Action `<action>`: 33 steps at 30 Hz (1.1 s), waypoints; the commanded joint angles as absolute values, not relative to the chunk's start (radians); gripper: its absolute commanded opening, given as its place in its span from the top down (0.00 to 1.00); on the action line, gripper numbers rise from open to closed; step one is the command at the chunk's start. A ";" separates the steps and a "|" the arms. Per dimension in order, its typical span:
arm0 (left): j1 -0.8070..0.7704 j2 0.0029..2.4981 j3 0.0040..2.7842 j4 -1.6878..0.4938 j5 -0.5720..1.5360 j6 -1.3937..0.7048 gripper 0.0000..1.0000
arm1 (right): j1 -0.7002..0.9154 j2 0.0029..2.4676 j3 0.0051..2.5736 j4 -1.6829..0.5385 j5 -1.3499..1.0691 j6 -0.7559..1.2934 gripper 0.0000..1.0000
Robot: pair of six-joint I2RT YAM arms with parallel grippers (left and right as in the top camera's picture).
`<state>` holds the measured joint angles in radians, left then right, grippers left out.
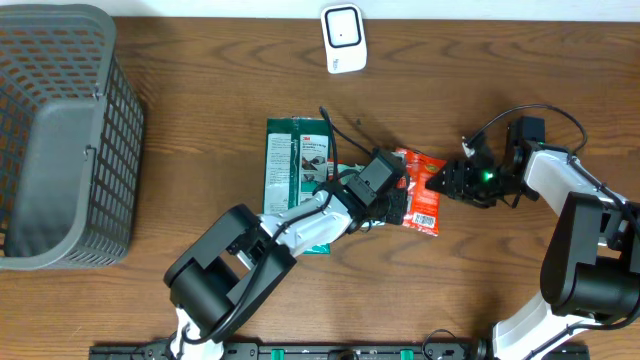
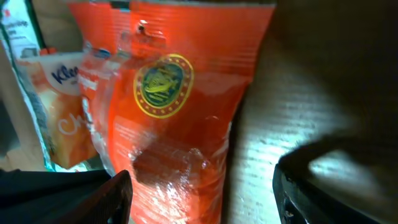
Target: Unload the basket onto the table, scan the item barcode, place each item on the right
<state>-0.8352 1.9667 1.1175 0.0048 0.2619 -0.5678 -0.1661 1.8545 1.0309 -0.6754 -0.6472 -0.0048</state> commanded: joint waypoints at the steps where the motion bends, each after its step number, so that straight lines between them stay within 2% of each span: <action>1: -0.836 2.005 1.113 0.001 0.212 -0.552 0.93 | -0.172 1.863 1.017 -0.662 -0.694 -0.009 0.33; 6: -0.837 2.016 1.113 -0.004 0.212 -0.555 0.92 | -0.172 1.863 0.999 -0.644 -0.699 -0.010 0.33; 14: -0.836 2.016 1.113 -0.003 0.212 -0.555 0.92 | -0.168 1.863 0.845 -0.425 -0.888 -0.009 0.36; 21: -0.836 2.016 1.113 -0.003 0.212 -0.555 0.93 | -0.162 1.863 0.796 -0.342 -0.896 0.006 0.37; 25: -0.836 2.016 1.113 -0.002 0.212 -0.555 0.93 | -0.162 1.863 0.796 -0.336 -0.918 0.006 0.45; 31: -0.836 2.016 1.113 -0.002 0.212 -0.554 0.93 | -0.162 1.863 0.796 -0.332 -0.946 -0.005 0.69; 33: -0.836 2.016 1.113 -0.002 0.212 -0.554 0.93 | -0.163 1.863 0.796 -0.333 -0.943 -0.005 0.67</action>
